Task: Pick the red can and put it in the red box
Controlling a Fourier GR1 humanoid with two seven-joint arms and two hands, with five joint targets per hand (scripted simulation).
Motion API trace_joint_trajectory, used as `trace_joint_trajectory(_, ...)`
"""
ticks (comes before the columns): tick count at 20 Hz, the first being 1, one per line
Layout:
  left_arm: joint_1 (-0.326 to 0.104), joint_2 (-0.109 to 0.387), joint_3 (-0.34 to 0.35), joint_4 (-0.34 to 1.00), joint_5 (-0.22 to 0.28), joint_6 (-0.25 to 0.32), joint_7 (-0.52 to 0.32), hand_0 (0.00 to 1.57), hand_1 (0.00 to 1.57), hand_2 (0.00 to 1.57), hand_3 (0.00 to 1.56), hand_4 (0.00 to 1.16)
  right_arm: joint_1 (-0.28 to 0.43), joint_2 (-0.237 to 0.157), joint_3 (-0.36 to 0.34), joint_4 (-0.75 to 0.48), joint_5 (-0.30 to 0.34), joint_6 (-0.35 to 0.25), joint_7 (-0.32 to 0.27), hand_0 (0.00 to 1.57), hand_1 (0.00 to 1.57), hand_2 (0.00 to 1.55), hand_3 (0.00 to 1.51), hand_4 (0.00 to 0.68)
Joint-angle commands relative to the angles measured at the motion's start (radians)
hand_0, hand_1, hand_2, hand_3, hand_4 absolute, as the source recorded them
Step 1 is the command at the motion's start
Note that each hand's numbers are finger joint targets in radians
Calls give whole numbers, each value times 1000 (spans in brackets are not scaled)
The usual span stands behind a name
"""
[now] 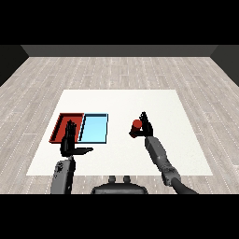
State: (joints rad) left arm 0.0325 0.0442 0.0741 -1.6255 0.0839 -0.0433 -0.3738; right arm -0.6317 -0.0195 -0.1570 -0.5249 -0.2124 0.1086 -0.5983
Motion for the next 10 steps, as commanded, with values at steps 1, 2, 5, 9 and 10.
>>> trace_joint_trajectory(1, 40, -42, -86, -97, -32, 64, 50, 0, 0, 0, 0, 0, -52, -31, -11, 59, 5, 17, 8, 0, 0, 0, 0, 0)
trace_joint_trajectory(2, -25, -10, -20, -4, -26, 32, 12, 0, 0, 0, 0, 0, -32, -30, -19, 110, 9, 46, -73, 0, 0, 0, 0, 0)
trace_joint_trajectory(5, -26, -7, -15, -14, -13, 27, 31, 0, 0, 0, 0, 0, -122, -31, -45, 190, 4, 14, -59, 0, 0, 0, 0, 0)
trace_joint_trajectory(9, 8, 6, 13, 32, 8, -5, -37, 0, 0, 0, 0, 0, -41, 11, -8, 72, 0, -2, -19, 0, 0, 0, 0, 0)
trace_joint_trajectory(10, -3, -15, -26, -57, -23, 45, 51, 0, 0, 0, 0, 0, -152, 14, -36, 206, 9, -28, -62, 0, 0, 0, 0, 0)
